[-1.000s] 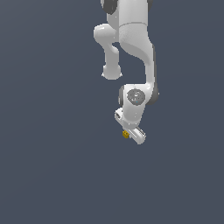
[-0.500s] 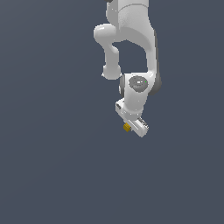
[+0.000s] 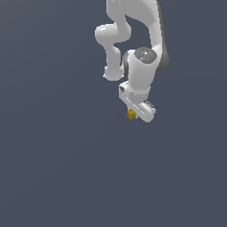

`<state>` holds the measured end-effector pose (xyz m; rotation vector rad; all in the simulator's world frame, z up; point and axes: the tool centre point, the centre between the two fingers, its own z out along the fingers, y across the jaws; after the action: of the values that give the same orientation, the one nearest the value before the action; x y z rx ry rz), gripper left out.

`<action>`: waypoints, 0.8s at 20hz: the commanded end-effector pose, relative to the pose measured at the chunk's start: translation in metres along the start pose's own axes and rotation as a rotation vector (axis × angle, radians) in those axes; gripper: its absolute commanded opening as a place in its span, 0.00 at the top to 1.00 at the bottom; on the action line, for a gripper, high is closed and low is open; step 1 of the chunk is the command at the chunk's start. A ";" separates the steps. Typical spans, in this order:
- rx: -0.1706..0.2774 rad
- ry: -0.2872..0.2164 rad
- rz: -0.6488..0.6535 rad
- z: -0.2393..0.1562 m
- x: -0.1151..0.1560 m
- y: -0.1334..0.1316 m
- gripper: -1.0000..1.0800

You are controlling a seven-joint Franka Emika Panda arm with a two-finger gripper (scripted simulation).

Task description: Pick up the object and move it to a goal position.

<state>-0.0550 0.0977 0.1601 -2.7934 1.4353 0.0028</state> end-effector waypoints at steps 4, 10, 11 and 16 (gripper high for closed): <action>0.000 0.001 0.001 -0.053 -0.014 0.014 1.00; 0.000 0.003 0.001 -0.114 -0.029 0.029 1.00; 0.000 0.003 0.001 -0.123 -0.031 0.031 1.00; -0.001 0.003 0.001 -0.164 -0.042 0.041 1.00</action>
<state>-0.1078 0.1067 0.3121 -2.7940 1.4368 -0.0020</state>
